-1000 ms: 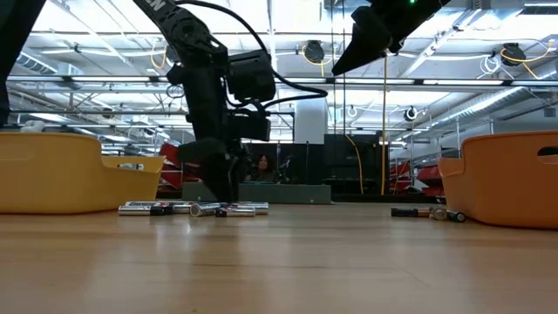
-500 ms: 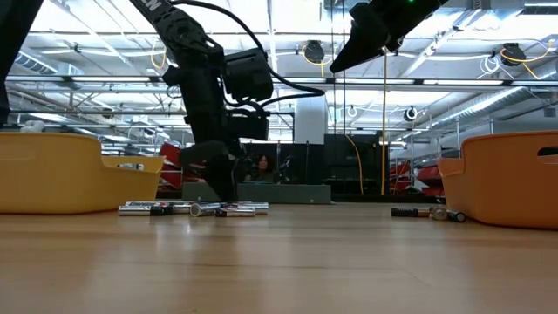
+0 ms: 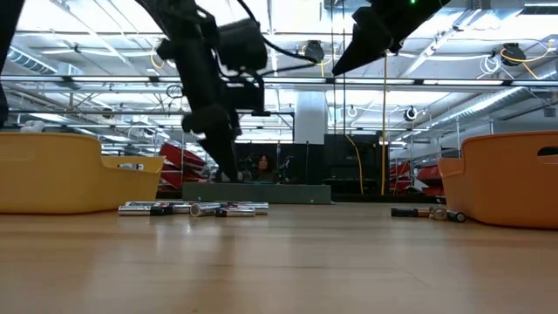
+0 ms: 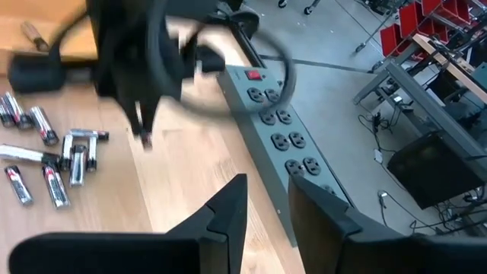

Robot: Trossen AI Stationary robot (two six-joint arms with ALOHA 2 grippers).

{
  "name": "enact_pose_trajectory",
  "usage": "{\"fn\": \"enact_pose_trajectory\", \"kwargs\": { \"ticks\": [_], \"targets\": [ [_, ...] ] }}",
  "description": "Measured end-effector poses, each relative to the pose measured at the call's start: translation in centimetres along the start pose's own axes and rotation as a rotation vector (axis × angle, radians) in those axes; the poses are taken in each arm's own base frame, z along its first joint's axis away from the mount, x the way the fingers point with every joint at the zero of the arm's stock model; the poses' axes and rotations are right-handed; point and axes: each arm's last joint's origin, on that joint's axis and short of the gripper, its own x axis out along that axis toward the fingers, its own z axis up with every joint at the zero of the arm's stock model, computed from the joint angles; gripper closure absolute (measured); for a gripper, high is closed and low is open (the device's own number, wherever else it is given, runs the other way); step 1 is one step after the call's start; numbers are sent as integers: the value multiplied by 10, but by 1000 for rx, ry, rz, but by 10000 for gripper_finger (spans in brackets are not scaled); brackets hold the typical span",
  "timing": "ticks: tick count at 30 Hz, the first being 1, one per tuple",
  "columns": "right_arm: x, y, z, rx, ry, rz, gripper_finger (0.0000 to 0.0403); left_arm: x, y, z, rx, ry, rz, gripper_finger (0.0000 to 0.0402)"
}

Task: Sort batteries
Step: Put the silver battery into the yellow bin

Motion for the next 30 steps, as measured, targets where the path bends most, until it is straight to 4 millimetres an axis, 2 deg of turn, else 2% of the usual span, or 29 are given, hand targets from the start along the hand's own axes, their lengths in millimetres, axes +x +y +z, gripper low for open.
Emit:
{"fn": "enact_pose_trajectory", "kwargs": {
  "ticks": [5,9,17,20,25,30],
  "targets": [
    [0,0,-4,-17,36,-3,312,-38,-2,-4,-61,-41,-1,381],
    [-1,-1,-6,-9,51,-10,312,-59,-9,-19,-116,-25,-13,381],
    [-2,-2,-5,33,46,0,312,-85,-31,-78,-274,101,-34,381],
    [-2,-1,-4,49,34,4,312,-83,-35,-102,-349,130,-30,381],
    [1,3,4,82,-30,63,312,-70,-37,-135,-411,198,-9,375],
    [5,8,5,66,-40,86,312,-62,-38,-147,-445,226,3,356]
  ]
}}
